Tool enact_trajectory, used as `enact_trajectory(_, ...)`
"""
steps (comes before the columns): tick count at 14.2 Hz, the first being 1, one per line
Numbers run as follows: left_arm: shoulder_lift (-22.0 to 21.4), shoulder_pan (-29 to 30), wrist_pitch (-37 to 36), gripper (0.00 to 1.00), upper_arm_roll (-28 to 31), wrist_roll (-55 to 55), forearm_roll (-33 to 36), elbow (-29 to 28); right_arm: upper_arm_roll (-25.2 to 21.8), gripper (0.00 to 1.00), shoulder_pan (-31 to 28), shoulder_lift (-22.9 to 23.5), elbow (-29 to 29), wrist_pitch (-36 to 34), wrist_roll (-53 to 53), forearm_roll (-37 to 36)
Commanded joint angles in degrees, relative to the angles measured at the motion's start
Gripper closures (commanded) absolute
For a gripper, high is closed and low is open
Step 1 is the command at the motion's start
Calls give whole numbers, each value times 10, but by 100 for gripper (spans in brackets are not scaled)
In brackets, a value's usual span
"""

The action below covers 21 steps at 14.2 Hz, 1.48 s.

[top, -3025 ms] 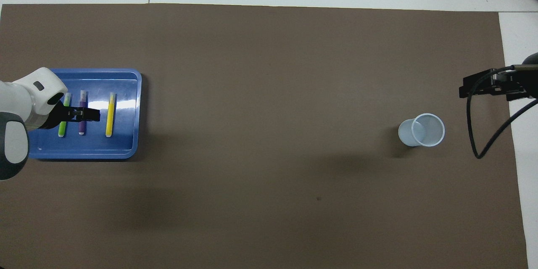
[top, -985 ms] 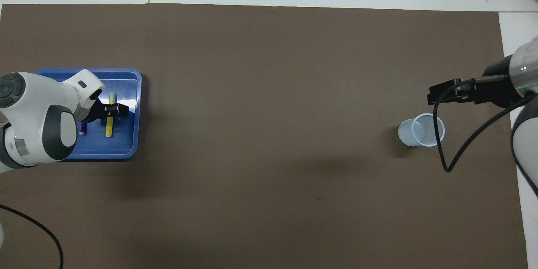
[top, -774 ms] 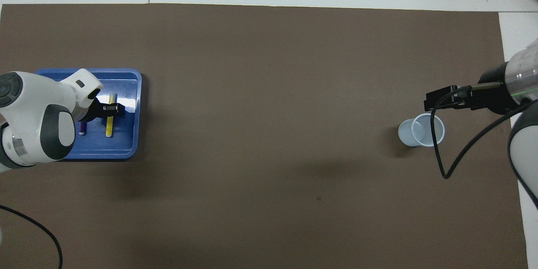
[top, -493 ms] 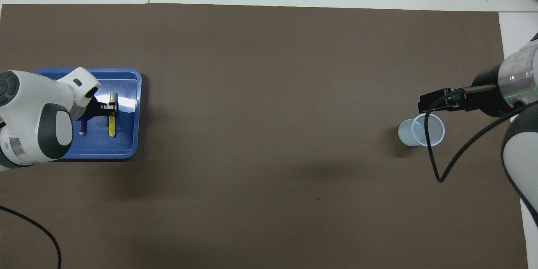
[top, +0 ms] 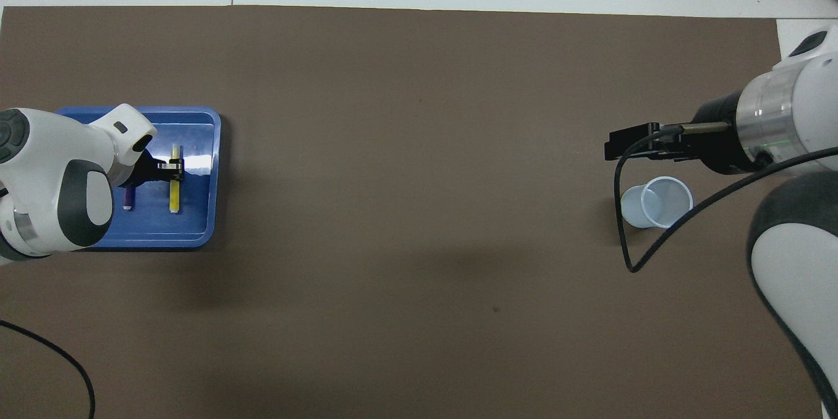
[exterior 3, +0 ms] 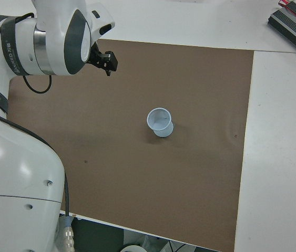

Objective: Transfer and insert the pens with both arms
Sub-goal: 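Grasp the yellow pen with the left gripper while the right gripper advances, then carry the yellow pen toward the right gripper while the right gripper approaches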

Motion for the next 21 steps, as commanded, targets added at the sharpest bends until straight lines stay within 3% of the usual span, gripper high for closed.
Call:
enact_trajectory(1,0,2,-80,100,-1,-10,-5,57,1,0,-3,-11,-16,14,13,12)
enact_trajectory(5,-22,-5,-199,100,-1,-128,-4,137,5,0,7,-11,-16,16,17,14)
enact_trajectory(13,-104,-10,-293,100,-28,-484,-15,171,5,0,8,-10,-17,26,31,43)
enact_trajectory(16,-137,-9,-307,100,-27,-592,-118,169,5,0,10,-10,-16,27,55,57)
enact_trajectory(21,-169,-10,-325,100,-29,-706,-228,166,5,0,18,-10,-17,32,65,58)
